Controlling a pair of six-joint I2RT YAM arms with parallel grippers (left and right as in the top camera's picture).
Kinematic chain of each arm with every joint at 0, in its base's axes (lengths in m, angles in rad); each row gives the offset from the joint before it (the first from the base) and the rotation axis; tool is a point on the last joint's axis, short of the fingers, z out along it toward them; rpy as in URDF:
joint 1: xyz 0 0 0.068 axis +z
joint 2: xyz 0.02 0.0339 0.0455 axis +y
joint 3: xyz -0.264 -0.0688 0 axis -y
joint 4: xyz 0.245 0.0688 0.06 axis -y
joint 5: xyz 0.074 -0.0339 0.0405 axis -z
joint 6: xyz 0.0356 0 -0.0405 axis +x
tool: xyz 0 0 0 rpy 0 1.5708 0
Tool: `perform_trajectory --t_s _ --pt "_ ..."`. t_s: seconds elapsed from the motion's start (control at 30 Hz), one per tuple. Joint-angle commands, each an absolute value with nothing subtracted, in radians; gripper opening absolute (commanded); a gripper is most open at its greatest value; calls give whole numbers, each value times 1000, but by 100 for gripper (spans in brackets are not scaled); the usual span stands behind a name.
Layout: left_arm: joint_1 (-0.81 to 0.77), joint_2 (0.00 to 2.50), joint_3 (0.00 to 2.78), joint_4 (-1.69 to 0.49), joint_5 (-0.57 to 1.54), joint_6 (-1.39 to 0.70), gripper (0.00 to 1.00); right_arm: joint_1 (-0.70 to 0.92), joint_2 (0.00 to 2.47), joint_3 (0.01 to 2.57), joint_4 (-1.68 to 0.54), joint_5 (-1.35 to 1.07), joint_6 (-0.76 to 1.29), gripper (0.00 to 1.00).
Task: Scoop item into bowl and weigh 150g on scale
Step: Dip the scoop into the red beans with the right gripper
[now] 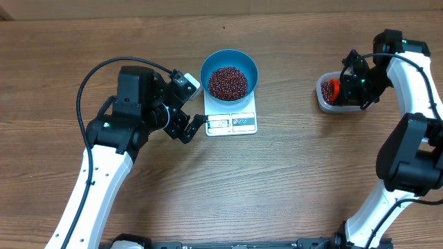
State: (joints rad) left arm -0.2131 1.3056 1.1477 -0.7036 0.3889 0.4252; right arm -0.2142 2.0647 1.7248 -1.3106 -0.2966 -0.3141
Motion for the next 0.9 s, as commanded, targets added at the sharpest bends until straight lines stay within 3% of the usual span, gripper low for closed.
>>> perform_trajectory --t_s 0.0,0.87 --pt "-203 1308 1151 -703 392 419 99 -208 2074 1716 -1311 -380 -309 4" --pt "-203 1308 1151 -703 392 419 100 -412 2074 1716 -1385 -676 -372 4"
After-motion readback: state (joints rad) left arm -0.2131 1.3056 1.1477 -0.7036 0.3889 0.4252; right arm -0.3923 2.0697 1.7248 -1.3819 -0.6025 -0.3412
